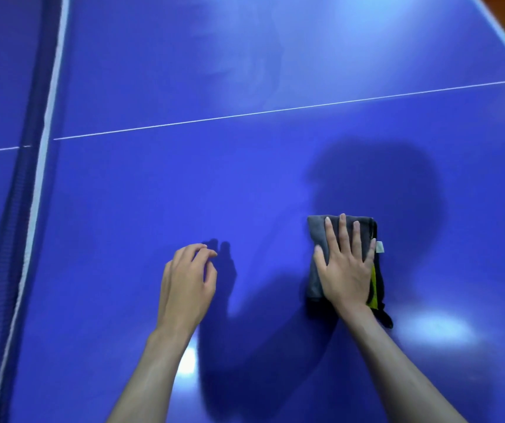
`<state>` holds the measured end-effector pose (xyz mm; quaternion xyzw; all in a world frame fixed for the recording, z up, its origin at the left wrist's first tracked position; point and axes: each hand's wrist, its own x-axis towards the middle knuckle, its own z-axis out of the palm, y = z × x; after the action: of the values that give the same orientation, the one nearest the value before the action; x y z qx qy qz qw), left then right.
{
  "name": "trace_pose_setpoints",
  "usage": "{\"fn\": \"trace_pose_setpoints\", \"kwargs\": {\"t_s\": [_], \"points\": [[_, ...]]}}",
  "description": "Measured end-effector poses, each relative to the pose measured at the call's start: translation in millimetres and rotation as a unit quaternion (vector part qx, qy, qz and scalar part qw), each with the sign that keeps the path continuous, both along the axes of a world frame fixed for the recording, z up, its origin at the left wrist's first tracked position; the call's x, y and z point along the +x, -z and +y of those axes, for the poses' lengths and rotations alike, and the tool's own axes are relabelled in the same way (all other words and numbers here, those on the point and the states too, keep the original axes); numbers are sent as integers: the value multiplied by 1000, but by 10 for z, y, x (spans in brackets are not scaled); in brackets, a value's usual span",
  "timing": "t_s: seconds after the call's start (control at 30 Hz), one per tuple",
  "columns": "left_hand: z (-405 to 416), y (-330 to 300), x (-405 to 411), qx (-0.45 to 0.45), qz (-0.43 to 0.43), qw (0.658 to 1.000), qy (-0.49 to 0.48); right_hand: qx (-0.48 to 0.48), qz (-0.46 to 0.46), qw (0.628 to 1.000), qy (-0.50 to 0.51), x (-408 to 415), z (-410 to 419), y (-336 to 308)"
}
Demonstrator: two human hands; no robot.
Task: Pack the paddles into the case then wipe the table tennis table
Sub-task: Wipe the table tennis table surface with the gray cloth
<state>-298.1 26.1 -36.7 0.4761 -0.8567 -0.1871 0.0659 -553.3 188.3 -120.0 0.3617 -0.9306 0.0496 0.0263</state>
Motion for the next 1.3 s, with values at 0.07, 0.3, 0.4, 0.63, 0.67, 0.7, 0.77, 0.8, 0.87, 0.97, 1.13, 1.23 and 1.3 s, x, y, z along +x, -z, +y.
{"fn": "trace_pose_setpoints", "kwargs": {"t_s": [0.07,0.3,0.4,0.63,0.67,0.7,0.77,0.8,0.87,0.97,1.13,1.23,1.3], "points": [[-134,3,218,-2,0,1000,-10,1,-3,1000,-4,246,-235,7],[-738,12,1177,-12,15,998,-52,10,-15,999,-39,1381,-1191,15],[-1033,1,1642,-13,14,997,-75,19,-26,998,-61,1928,-1582,18],[-1577,-58,2726,-22,-6,986,-167,18,-40,990,-137,3313,-2408,18],[-1616,-60,2858,-20,-6,984,-179,13,-46,987,-150,3508,-2504,15],[-1648,-63,2981,-18,-7,982,-189,11,-54,985,-165,3696,-2601,11],[-1690,-65,3157,-8,0,980,-201,13,-69,980,-187,4031,-2761,4],[-1716,-65,3240,-1,6,978,-206,13,-76,977,-197,4210,-2857,-8],[-1752,-68,3332,6,15,977,-213,17,-90,971,-222,4520,-3027,-37],[-1781,-105,3323,11,22,976,-216,39,-98,959,-264,4784,-3164,-33],[-1832,-107,3104,5,36,980,-197,28,-90,947,-306,4610,-3128,-10],[-1849,-87,2851,-4,32,984,-172,15,-91,938,-333,4291,-3119,-7],[-1838,-67,2646,-10,33,987,-158,2,-88,945,-315,3987,-3083,-8]]}}
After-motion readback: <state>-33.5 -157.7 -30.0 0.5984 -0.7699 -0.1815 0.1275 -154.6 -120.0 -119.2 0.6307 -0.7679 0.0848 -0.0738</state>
